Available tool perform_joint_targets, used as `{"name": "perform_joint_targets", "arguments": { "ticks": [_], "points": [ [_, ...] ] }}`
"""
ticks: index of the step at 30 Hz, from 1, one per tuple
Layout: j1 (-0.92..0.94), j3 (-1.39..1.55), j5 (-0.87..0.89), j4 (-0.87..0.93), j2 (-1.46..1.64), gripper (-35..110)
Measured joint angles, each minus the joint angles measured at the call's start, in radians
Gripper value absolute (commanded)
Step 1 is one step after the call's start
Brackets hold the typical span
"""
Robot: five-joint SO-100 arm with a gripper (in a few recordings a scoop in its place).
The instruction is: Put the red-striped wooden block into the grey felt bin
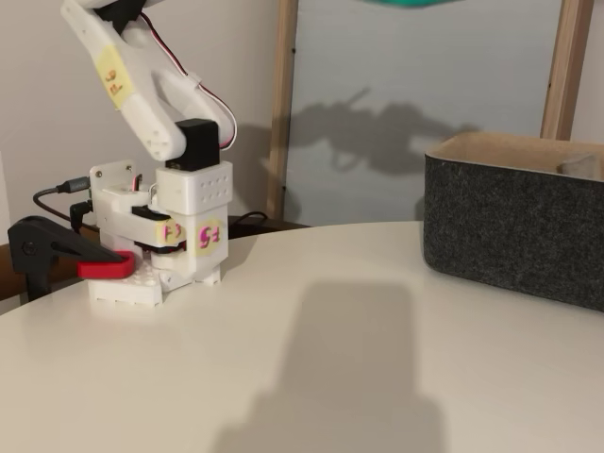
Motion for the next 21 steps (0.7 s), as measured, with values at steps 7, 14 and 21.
{"name": "perform_joint_targets", "arguments": {
  "ticks": [7,14,21],
  "points": [
    [-0.199,-0.135,0.006,0.000,-0.129,2],
    [-0.388,-0.387,-0.026,0.000,-0.396,4],
    [-0.515,-0.492,-0.224,-0.002,-0.653,2]
  ]
}}
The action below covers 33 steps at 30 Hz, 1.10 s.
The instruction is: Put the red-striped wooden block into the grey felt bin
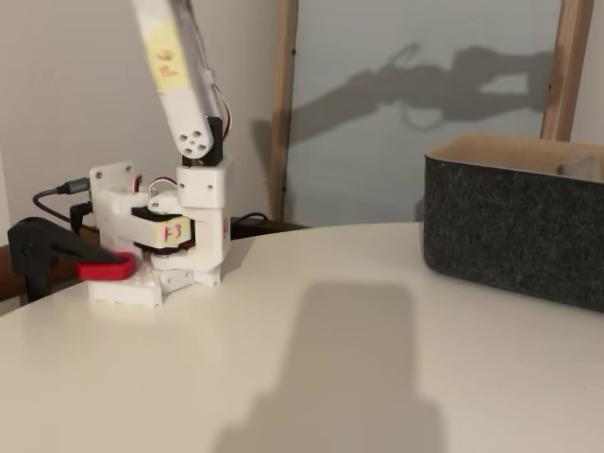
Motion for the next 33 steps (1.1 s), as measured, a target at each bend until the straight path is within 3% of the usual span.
{"name": "perform_joint_targets", "arguments": {
  "ticks": [12,22,33],
  "points": [
    [0.005,-0.003,-0.179,0.000,-0.325,12],
    [-0.040,-0.005,-0.247,0.078,-0.319,18],
    [-0.143,-0.009,-0.296,0.408,-0.035,16]
  ]
}}
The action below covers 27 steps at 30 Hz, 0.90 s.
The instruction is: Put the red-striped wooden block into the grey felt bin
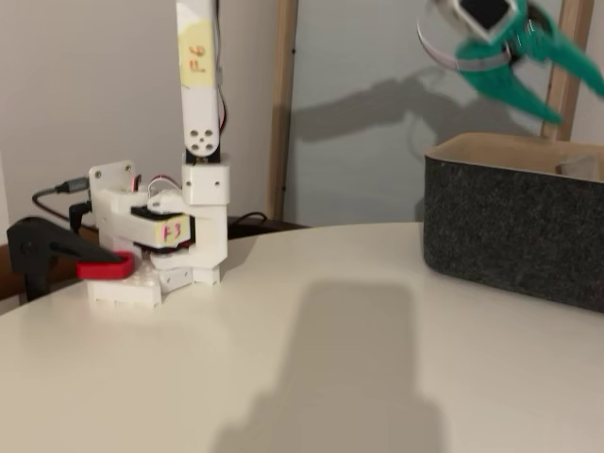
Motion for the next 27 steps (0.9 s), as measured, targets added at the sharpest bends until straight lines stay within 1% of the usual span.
{"name": "perform_joint_targets", "arguments": {
  "ticks": [6,11,12,16,19,23,27],
  "points": [
    [0.020,-0.003,0.041,0.202,0.196,15],
    [0.156,-0.003,0.176,0.310,0.342,15],
    [0.201,-0.003,0.216,0.339,0.365,14],
    [0.411,0.002,0.373,0.348,0.445,9],
    [0.601,0.020,0.445,0.350,0.489,6],
    [0.844,0.075,0.485,0.350,0.502,5],
    [1.054,0.176,0.472,0.350,0.514,5]
  ]
}}
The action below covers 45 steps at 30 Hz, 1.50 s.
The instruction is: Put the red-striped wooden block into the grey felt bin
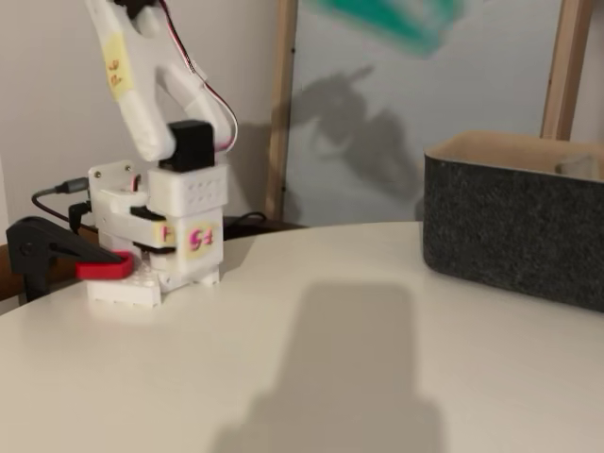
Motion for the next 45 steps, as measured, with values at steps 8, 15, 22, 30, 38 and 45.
{"name": "perform_joint_targets", "arguments": {
  "ticks": [8,15,22,30,38,45],
  "points": [
    [0.244,0.305,-0.072,0.000,0.098,0],
    [0.322,0.626,-0.078,-0.003,0.304,0],
    [0.374,0.881,-0.038,-0.054,0.620,0],
    [0.434,1.193,-0.018,-0.172,0.890,0],
    [0.463,1.356,0.005,-0.219,0.994,0],
    [0.479,1.382,0.018,-0.219,1.031,0]
  ]
}}
